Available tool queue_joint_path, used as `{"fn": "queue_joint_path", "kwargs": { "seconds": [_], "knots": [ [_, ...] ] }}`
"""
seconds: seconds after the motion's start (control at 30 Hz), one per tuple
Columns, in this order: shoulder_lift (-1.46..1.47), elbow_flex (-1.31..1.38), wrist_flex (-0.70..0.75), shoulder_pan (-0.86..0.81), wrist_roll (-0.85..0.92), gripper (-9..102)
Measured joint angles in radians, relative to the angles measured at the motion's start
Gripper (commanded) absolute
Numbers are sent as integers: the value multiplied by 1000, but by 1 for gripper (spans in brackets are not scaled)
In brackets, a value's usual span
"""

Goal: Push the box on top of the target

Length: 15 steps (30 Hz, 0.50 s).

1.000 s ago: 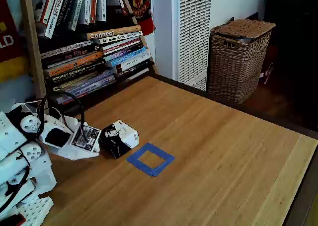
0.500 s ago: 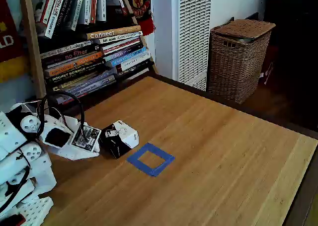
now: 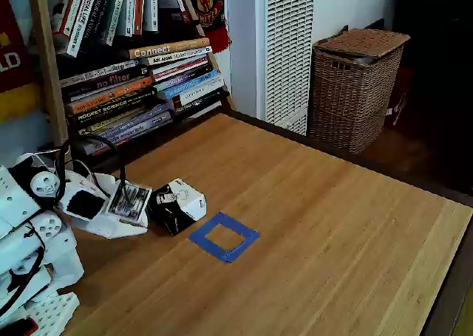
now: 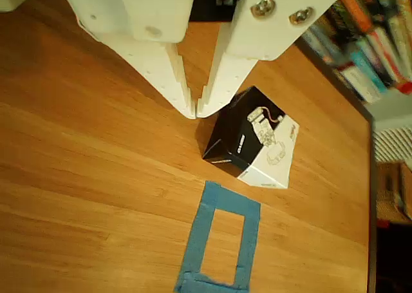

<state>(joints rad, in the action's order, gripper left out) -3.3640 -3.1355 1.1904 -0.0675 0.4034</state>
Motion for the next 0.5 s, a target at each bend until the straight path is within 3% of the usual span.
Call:
{"fn": "queue_joint_path", "kwargs": {
  "seconds": [0.5],
  "knots": [
    [6, 12, 48, -83, -2, 12]
  ]
}}
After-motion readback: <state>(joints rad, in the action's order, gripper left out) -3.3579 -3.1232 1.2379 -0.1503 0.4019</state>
